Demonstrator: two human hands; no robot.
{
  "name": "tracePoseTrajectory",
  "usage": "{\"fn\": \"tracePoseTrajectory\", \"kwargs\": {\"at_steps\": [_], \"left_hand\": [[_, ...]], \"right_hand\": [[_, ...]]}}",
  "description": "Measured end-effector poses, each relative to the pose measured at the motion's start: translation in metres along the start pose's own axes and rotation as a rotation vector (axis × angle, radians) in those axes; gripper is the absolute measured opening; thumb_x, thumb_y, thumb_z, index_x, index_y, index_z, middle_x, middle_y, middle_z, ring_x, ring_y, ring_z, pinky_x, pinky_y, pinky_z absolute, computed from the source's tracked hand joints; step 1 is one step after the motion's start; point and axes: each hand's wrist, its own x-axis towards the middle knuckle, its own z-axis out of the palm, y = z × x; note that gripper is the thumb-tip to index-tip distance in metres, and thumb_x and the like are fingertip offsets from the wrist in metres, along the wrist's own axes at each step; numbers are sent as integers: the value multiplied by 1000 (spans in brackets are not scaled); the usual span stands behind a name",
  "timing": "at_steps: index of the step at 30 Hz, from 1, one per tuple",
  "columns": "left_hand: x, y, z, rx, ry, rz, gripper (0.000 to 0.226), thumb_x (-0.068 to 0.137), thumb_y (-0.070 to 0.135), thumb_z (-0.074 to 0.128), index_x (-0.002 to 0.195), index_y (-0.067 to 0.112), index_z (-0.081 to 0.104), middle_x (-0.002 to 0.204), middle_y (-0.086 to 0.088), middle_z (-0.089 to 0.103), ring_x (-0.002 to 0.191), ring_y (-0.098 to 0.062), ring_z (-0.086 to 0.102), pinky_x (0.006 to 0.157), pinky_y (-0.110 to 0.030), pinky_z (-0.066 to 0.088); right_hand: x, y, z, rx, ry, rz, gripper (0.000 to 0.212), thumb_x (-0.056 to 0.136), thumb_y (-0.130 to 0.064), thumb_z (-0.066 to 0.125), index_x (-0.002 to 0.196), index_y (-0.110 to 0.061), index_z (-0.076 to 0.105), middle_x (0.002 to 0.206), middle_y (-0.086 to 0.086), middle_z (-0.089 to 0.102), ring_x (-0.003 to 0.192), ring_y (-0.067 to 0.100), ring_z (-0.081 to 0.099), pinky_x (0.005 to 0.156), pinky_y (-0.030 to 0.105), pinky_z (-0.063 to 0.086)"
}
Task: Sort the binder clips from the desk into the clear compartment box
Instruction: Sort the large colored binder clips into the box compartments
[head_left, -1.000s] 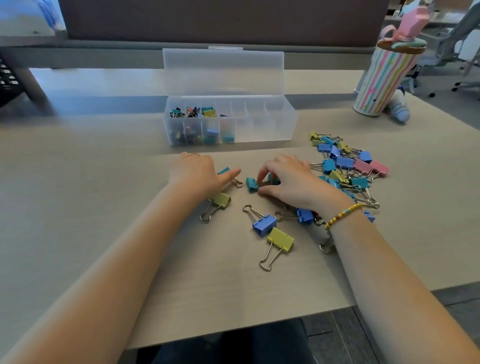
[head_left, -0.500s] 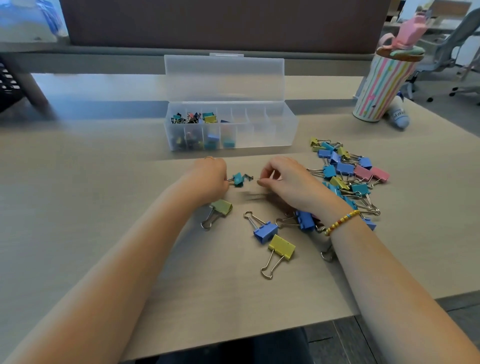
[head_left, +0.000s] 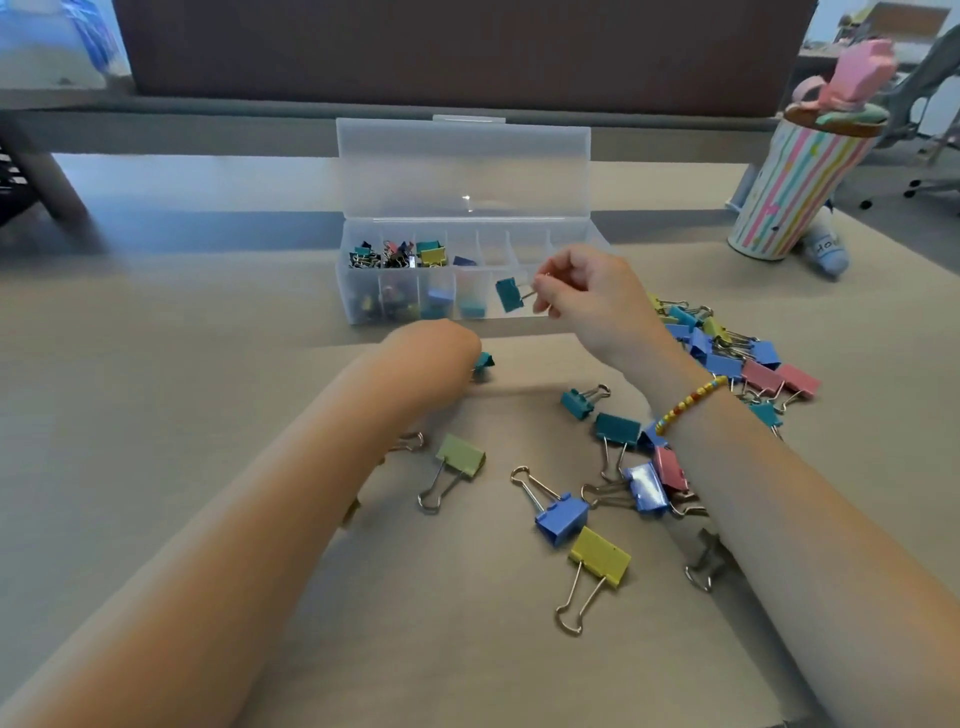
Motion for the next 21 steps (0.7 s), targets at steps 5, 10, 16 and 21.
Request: {"fn": "tracePoseTrajectory", "kwargs": {"at_steps": [5,10,16,21], "left_hand": [[8,-22,-15,-336,75,29,19,98,16,36,98,8,53,89,-5,62,75,-16,60,71,-24,50],[32,-56,-34,-542,516,-98,22,97,18,40,98,5,58,88,-7,58,81,-22,50,70,-30,38],[72,-80,-33,-795,634,-191,20,98,17,40,102,7,57,88,-5,58,72,-12,52,62,-20,40],[99,-86,-30,-939,521,-217,22,100,13,36,113,9,53,87,-2,56,67,-3,48,60,-18,42]], "right_hand": [[34,-4,5,67,110,22,11,97,-16,47,100,-14,58,77,-10,56,66,-1,52,54,-1,39],[74,-4,11,60,115,42,8,97,-15,48,98,-13,56,85,-2,59,68,1,52,55,-2,41],[115,-3,23,-82,-39,69,15,97,-16,48,98,-9,60,91,4,62,73,5,53,68,14,44],[136,-5,27,-401,-366,90,19,96,-26,50,95,-15,66,99,3,62,90,16,51,77,28,41]]}}
